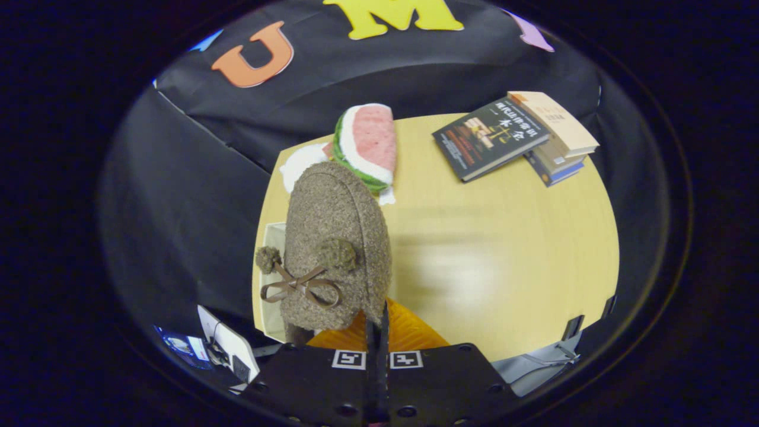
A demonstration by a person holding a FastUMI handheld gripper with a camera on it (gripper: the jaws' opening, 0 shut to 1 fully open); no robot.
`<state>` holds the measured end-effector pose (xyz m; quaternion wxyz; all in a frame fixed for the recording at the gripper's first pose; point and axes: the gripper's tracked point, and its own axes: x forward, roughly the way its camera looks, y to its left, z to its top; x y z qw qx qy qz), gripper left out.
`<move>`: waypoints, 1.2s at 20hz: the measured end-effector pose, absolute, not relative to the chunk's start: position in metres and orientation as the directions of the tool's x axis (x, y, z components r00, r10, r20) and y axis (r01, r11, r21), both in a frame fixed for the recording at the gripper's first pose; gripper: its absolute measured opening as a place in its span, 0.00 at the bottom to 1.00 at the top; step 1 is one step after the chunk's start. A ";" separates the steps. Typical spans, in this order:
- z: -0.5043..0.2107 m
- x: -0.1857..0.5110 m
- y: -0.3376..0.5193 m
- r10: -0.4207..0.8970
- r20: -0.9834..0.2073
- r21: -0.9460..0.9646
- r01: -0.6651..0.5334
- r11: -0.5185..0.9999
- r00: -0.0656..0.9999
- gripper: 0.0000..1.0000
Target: Open the storage box then place both shoes into the box .Put the left shoe in first, then the right shoe, with the right side of both shoes facing outward in a uniform manner.
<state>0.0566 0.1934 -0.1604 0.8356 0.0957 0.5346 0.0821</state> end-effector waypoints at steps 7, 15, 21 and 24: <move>-0.227 0.053 0.286 0.158 -0.936 0.154 -0.036 0.987 0.315 0.00; -0.309 0.071 0.270 -0.100 -0.949 -0.087 0.058 0.995 0.299 0.01; -0.329 0.081 0.264 -0.237 -0.929 -0.204 0.143 0.968 0.284 0.01; -0.339 0.084 0.267 -0.231 -0.935 -0.194 0.157 0.968 0.271 0.02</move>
